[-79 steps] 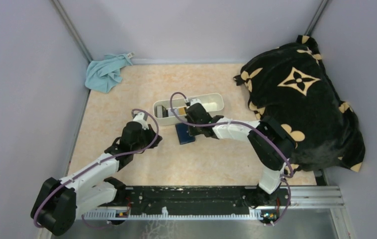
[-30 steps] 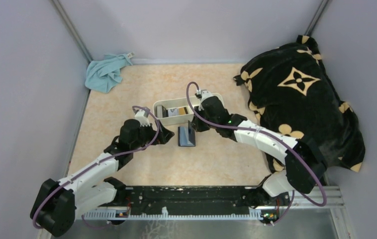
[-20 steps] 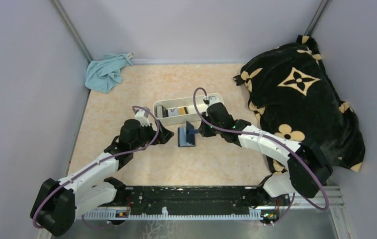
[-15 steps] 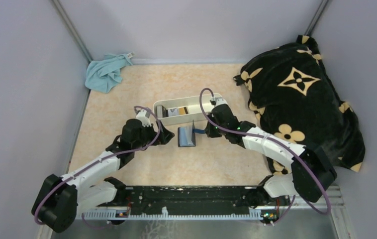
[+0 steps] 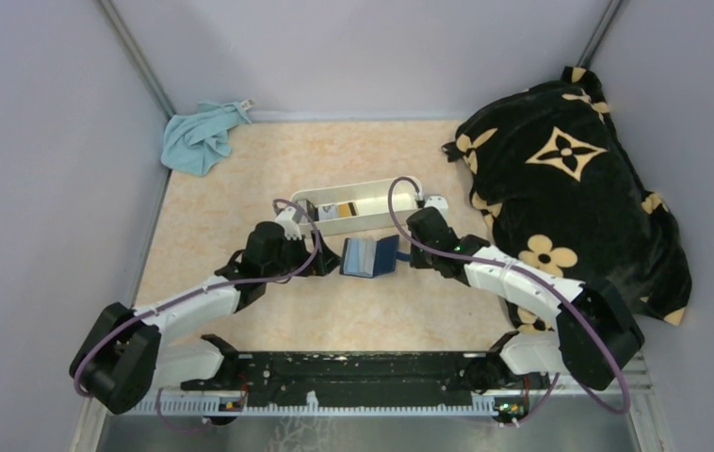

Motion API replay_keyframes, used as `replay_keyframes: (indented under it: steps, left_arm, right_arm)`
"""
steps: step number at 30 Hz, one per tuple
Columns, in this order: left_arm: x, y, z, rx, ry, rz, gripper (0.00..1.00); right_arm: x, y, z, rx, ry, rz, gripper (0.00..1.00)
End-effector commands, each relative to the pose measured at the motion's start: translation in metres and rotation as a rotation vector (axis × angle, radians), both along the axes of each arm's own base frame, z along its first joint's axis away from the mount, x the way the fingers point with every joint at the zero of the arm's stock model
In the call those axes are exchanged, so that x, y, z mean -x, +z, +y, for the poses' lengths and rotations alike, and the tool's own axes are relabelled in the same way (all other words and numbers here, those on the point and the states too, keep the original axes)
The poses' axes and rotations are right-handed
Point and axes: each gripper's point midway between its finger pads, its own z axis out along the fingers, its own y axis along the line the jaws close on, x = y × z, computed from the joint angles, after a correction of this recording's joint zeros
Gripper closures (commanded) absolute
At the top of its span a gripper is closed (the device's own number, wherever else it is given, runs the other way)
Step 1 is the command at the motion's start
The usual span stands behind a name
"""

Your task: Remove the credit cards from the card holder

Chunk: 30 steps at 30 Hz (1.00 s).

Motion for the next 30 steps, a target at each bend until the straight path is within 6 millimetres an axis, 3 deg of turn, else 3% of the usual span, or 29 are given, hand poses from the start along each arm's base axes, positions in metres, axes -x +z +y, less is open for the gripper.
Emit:
replay_keyframes:
  steps: [1, 4, 6, 13, 19, 25, 30]
  left_arm:
    - [-0.008, 0.022, -0.024, 0.033, -0.062, -0.067, 0.1]
    - [-0.007, 0.018, -0.035, 0.01, -0.093, -0.057, 0.08]
    - [-0.006, 0.015, -0.042, -0.004, -0.111, -0.048, 0.08]
    - [-0.001, 0.012, -0.062, -0.008, -0.157, -0.052, 0.09]
    - [-0.005, 0.017, -0.079, -0.017, -0.198, -0.064, 0.1]
    - [-0.006, 0.016, -0.099, -0.02, -0.225, -0.062, 0.12]
    - [-0.009, 0.011, -0.11, -0.017, -0.224, -0.039, 0.22]
  right_arm:
    - [-0.004, 0.007, -0.02, 0.046, -0.069, -0.048, 0.98]
    - [-0.004, 0.006, -0.022, 0.049, -0.071, -0.052, 0.77]
    - [-0.004, 0.005, -0.023, 0.053, -0.072, -0.057, 0.7]
    - [-0.006, 0.007, -0.023, 0.057, -0.07, -0.066, 0.68]
    - [-0.004, -0.001, -0.022, 0.061, -0.069, -0.051, 0.79]
    - [-0.004, 0.001, -0.021, 0.038, -0.065, -0.068, 1.0]
    - [-0.004, 0.004, -0.016, 0.018, -0.042, -0.076, 1.0]
